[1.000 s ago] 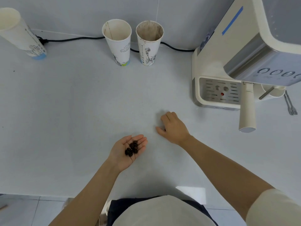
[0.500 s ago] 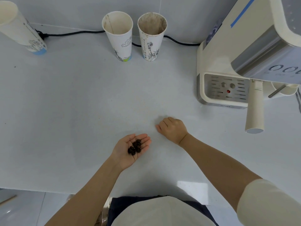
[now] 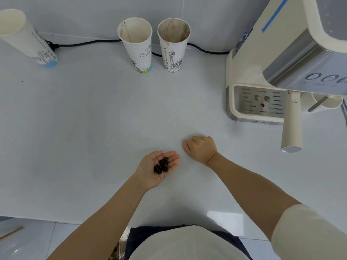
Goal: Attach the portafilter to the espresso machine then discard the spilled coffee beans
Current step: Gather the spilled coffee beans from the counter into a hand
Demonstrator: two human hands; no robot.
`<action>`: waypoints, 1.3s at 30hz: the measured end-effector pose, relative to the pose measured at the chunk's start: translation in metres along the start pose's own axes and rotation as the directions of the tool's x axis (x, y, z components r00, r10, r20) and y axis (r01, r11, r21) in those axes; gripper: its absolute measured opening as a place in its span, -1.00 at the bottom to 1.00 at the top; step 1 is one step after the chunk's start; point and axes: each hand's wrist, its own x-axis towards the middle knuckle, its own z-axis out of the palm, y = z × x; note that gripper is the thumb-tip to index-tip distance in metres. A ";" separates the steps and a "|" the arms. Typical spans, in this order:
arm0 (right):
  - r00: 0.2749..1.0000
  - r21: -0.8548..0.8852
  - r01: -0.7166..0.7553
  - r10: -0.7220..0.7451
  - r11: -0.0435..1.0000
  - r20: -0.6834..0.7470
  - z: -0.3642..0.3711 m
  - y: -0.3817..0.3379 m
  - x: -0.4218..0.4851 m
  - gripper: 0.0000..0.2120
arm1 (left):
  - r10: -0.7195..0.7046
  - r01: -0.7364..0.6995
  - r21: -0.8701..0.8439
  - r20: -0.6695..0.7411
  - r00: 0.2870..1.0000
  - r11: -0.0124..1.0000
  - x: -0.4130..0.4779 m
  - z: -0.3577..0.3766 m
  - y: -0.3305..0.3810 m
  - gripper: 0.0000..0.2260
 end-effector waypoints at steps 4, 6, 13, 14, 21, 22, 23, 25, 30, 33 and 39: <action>1.000 0.013 -0.028 0.028 1.000 0.013 -0.008 -0.002 0.000 -0.57 | -0.004 0.004 0.013 -0.009 1.000 1.000 0.004 0.005 -0.001 -0.57; 0.999 0.081 -0.054 0.054 0.995 0.005 -0.017 -0.007 0.003 -0.57 | -0.007 0.007 0.031 -0.011 1.000 0.999 0.005 0.008 -0.003 -0.61; 0.980 0.311 -0.024 0.084 0.950 -0.182 -0.053 -0.049 0.019 -0.54 | 0.029 -0.030 0.074 0.023 0.999 0.997 -0.004 0.027 -0.012 -0.72; 0.976 0.321 -0.014 0.082 0.947 -0.199 -0.056 -0.055 0.020 -0.48 | 0.036 -0.038 0.080 0.030 0.999 0.996 -0.007 0.028 -0.013 -0.71; 0.979 0.337 0.054 0.016 0.940 -0.203 -0.074 -0.084 0.014 -0.58 | 0.075 -0.082 0.078 0.083 0.994 0.994 -0.026 0.017 -0.025 -0.68; 0.979 0.345 0.069 0.004 0.936 -0.205 -0.076 -0.087 0.013 -0.59 | 0.066 -0.071 0.051 0.094 0.993 0.996 -0.030 0.014 -0.027 -0.68; 0.977 0.353 0.084 -0.008 0.932 -0.213 -0.078 -0.090 0.011 -0.60 | 0.062 -0.065 0.025 0.102 0.993 0.998 -0.032 0.011 -0.029 -0.68; 0.976 0.383 0.116 -0.032 0.916 -0.218 -0.082 -0.096 0.008 -0.63 | 0.077 -0.075 -0.022 0.119 0.990 0.997 -0.038 0.006 -0.035 -0.68; 0.991 0.470 -0.040 0.093 0.882 -0.091 -0.089 -0.083 0.000 -0.74 | 0.123 -0.113 -0.085 0.121 0.985 0.990 -0.045 -0.004 -0.046 -0.62; 0.933 0.313 -0.343 0.284 0.885 0.220 -0.081 -0.050 -0.010 -0.82 | 0.118 -0.104 -0.124 0.117 0.986 0.987 -0.046 -0.014 -0.050 -0.54; 0.638 -0.052 -0.428 0.343 0.902 0.690 -0.063 -0.010 -0.021 -0.65 | 0.131 -0.114 -0.156 0.104 0.986 0.981 -0.053 -0.028 -0.057 -0.51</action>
